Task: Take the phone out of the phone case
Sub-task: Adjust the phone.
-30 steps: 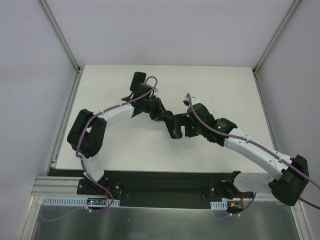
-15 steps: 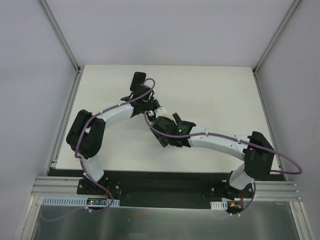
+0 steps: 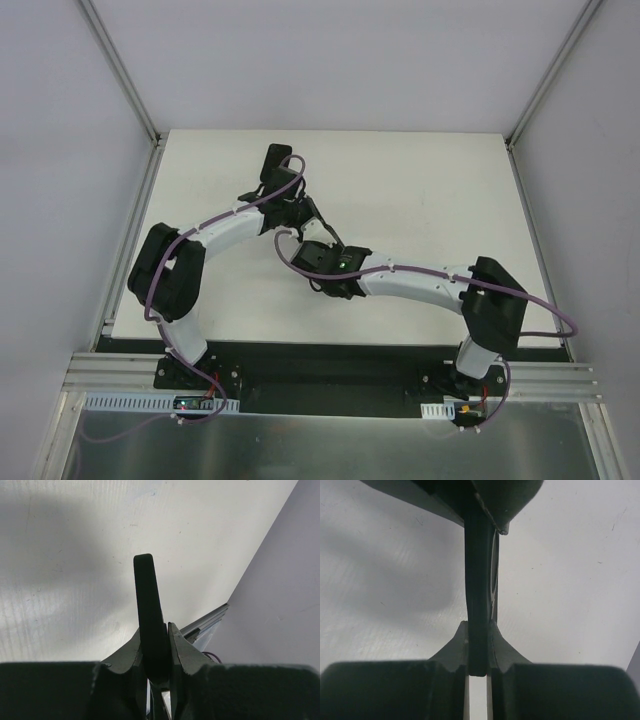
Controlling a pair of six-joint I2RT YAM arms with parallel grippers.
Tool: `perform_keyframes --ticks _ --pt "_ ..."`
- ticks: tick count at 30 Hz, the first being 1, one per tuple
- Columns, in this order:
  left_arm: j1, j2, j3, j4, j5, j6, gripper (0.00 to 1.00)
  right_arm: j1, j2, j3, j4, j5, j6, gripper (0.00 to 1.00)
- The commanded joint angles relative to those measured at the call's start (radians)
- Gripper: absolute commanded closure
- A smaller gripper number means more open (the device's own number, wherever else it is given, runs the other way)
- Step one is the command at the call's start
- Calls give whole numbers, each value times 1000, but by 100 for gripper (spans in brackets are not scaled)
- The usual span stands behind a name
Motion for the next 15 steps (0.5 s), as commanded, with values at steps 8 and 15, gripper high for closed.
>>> perform_keyframes --ticks 8,15 --pt "20 -99 47 22 138 46 32 -62 -132 -29 19 -31 90 99" --pt "122 -211 24 21 185 92 6 -205 -353 -195 166 -355 139 99"
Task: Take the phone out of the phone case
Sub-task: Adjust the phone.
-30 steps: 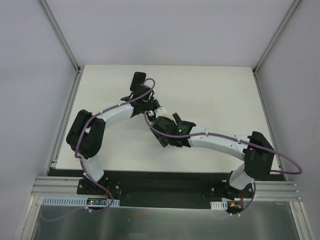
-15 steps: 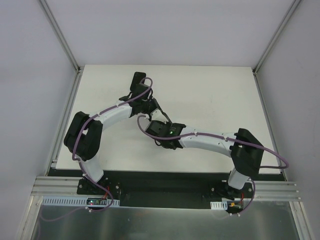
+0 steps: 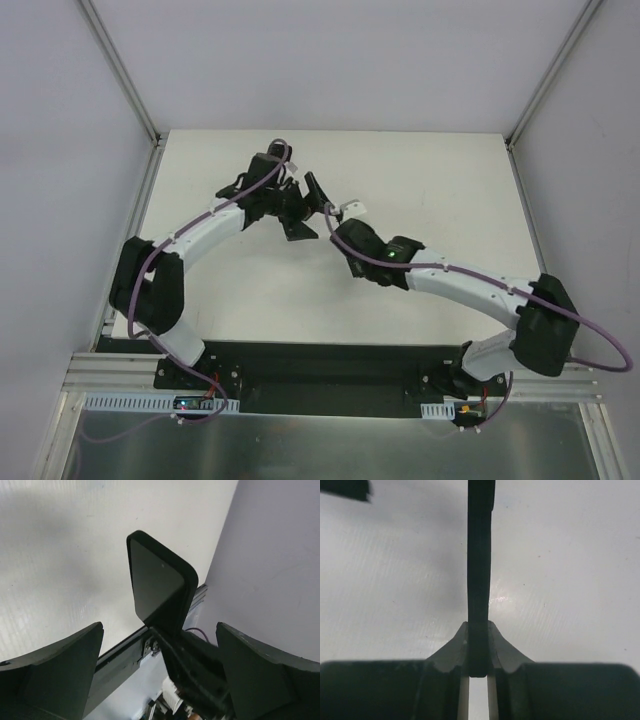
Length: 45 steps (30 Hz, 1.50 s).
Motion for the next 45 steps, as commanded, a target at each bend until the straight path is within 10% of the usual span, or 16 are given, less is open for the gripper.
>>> perform_keyframes --ticks 1,7,15,33,45 --pt "94 -136 10 25 72 61 6 -112 -178 -94 144 -244 88 99" --pt "148 -243 -85 100 157 140 6 -347 -408 -280 435 -748 217 99" --pt "146 -273 -332 687 400 -33 5 -488 -450 -337 751 -1129 438 99" --pt "136 -182 -438 1444 455 -444 12 -507 -352 -343 1028 -1281 663 99" --pt "125 -128 -406 1483 429 -484 57 -507 -284 -342 1112 -1358 745 99"
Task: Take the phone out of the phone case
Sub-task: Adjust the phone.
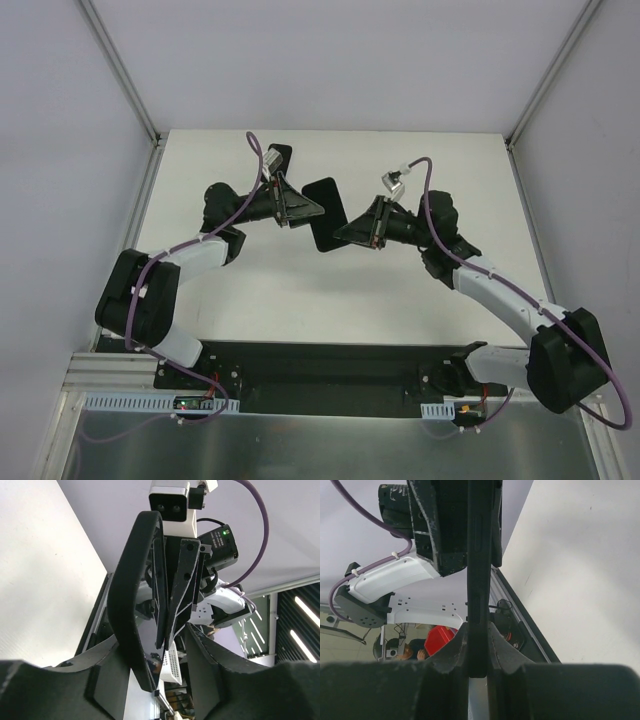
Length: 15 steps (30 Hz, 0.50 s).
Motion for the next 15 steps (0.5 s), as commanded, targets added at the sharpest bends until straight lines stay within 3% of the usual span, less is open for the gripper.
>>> perform_keyframes --ticks 1,5,6,7,11,12,13,15 --pt "-7 10 36 117 -9 -20 60 -2 -1 19 161 -65 42 99" --pt "-7 21 40 129 -23 -41 78 0 32 37 160 -115 47 98" --pt "-7 25 42 123 -25 -48 91 4 49 42 161 -120 45 99" --pt "-7 29 46 106 -25 -52 97 11 52 43 160 -123 39 99" --pt "-7 36 42 94 -35 -78 100 15 77 34 160 -128 38 96" --pt "-7 30 40 83 -41 -78 100 14 81 33 158 -128 36 87" --pt "-5 24 36 62 -51 -74 100 15 83 33 158 -127 36 64" --pt "-5 -6 20 -30 -83 -37 100 15 80 30 158 -116 32 47"
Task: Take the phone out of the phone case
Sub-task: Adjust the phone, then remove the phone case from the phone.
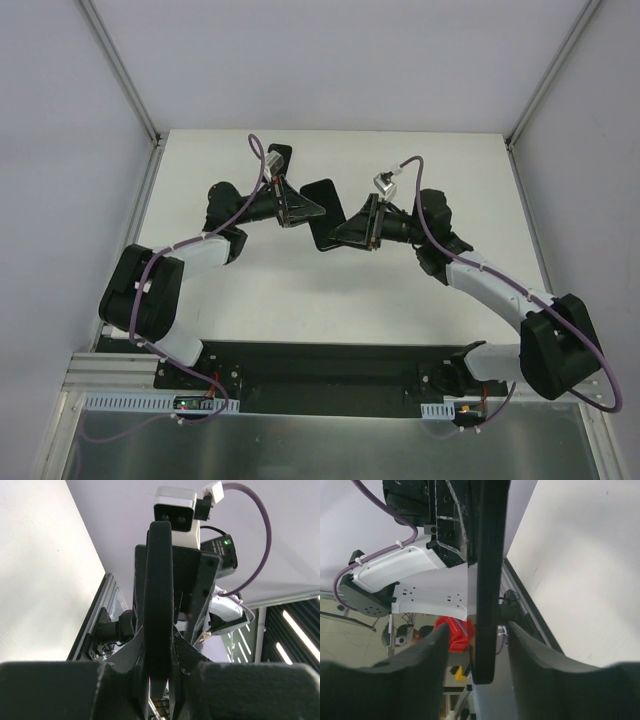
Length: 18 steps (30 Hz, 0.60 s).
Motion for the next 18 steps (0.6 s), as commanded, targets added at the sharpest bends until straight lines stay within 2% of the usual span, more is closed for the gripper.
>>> perform_keyframes --ticks 1,2,3,4,6,7,10,12,14,18 --pt "-11 -63 18 -111 -80 39 100 19 1 31 63 -34 -19 32" --pt "-11 -78 29 -181 -92 73 100 19 -2 34 60 -28 -24 28" --pt "-11 -115 35 -361 -120 152 100 17 -12 35 38 -25 -38 24" --pt "-11 -133 44 -439 -144 191 100 14 -19 37 25 -20 -45 21" --pt "-11 -187 70 -659 -186 289 100 16 -46 43 -46 7 -96 20" --pt "-11 -202 80 -718 -235 312 100 16 -58 46 -84 24 -122 19" --pt "-11 -259 87 -828 -321 340 100 19 -106 43 -178 90 -171 16" --pt "-11 -291 74 -843 -356 320 100 26 -143 32 -227 148 -188 13" --pt "-13 -307 58 -851 -398 299 100 52 -167 11 -235 220 -188 9" --pt "-14 -340 38 -859 -451 248 100 127 -210 -28 -213 334 -179 8"
